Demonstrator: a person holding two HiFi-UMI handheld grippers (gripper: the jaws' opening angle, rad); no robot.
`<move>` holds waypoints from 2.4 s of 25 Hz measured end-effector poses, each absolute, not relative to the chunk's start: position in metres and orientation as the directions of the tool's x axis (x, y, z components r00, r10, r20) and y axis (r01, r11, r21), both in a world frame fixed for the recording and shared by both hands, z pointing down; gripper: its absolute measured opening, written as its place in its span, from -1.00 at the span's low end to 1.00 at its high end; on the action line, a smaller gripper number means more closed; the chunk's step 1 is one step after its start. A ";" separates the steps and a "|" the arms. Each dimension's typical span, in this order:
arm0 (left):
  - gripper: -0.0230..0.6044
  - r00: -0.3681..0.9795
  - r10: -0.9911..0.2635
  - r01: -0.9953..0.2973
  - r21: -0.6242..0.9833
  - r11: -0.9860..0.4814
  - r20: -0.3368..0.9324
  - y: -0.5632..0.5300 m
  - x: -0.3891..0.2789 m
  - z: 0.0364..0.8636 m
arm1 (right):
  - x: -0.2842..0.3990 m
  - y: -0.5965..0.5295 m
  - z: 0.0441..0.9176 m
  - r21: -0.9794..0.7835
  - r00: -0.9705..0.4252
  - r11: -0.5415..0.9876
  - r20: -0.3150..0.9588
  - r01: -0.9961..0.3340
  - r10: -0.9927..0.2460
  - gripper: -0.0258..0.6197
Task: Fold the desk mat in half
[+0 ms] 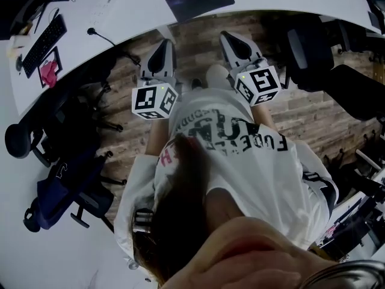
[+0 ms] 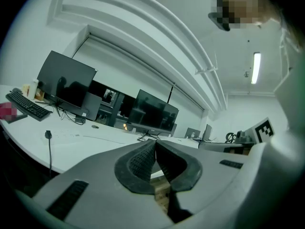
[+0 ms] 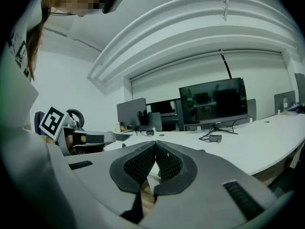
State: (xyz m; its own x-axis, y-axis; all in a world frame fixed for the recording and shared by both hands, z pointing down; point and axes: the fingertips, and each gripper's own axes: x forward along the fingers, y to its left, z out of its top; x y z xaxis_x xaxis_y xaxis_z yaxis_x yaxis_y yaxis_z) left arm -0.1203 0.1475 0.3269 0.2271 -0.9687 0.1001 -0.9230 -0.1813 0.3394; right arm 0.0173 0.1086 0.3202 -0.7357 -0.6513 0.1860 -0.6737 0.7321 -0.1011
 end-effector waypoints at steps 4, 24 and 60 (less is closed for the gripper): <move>-0.91 0.230 -0.968 -0.922 0.341 -0.183 0.103 0.139 -0.122 0.327 | 0.015 0.097 0.318 -0.100 -0.732 0.728 0.184 -0.678 -0.656 -0.92; -0.91 0.135 -0.983 -0.927 0.365 -0.082 0.121 0.027 -0.123 0.326 | 0.013 -0.030 0.321 -0.122 -0.793 0.789 0.200 -0.602 -0.575 -0.92; -0.91 -0.043 -0.992 -0.923 0.374 0.087 0.122 -0.054 -0.143 0.328 | 0.027 -0.149 0.330 -0.179 -0.813 0.797 0.221 -0.576 -0.538 -0.92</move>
